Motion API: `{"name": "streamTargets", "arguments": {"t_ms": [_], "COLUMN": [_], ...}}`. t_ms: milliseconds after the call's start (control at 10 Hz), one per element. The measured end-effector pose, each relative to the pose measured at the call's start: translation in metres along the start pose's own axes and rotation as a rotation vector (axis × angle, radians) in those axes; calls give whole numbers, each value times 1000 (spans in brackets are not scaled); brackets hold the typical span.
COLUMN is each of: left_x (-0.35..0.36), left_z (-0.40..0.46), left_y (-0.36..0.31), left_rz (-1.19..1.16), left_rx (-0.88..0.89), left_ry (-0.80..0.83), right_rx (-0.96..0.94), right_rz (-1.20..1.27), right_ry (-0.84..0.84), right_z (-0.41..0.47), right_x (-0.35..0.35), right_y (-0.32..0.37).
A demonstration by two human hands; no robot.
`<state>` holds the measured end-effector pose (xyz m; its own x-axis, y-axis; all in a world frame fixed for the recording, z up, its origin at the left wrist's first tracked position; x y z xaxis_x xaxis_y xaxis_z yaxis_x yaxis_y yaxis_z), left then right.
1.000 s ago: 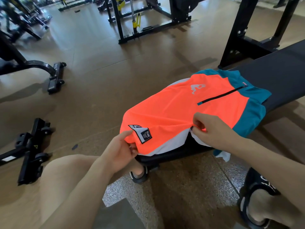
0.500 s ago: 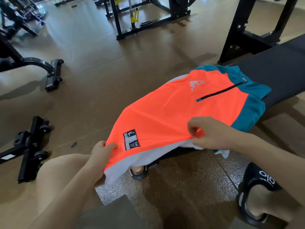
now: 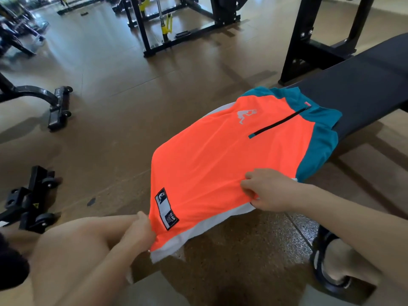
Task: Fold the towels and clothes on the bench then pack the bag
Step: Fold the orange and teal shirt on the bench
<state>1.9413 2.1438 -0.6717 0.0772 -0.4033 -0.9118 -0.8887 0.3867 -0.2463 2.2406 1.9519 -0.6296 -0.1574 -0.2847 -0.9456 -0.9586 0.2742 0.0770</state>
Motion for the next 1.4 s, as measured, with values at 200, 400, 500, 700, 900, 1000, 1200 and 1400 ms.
{"name": "streamTargets", "arguments": {"t_ms": [200,400,500,700,900,1000,1200,1400], "left_x": [-17,-26,-12,-27,-28,-34,-42,-30], "left_z": [-17,13,41,119,213,248,303,303], "left_y": [-56,-166,-221,-321,-392,-413,-427,-442], "left_rz": [111,84,110,36,-127,-37,-50,-456], "left_rx": [134,662,769,741,600,518,452,341], "left_ry": [-33,-183,-100,-86,-65,-113,79,410], "right_rx": [157,572,676,735,919,956,1030,962], "right_rz": [234,198,169,213,278,368,592,831], "right_ry": [-89,-212,-96,-200,-229,-226,-205,-173], "right_z": [1,4,0,3,20,31,42,49], "right_x": [-20,-23,-1,-25,-41,-51,-56,-58], "right_y": [-39,-132,-155,-181,-251,-272,-310,-331]}}
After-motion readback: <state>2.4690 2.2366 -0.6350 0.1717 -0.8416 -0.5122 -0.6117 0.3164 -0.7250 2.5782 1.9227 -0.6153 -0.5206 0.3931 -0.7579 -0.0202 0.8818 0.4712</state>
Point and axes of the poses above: each hand's wrist, its own z-axis towards the middle knuckle, its own x-axis out of the palm, y = z × x, the point moved 8 cm from there along z, towards the middle knuckle, and after that the axes turned 15 degrees about x, right-handed, at the moved point
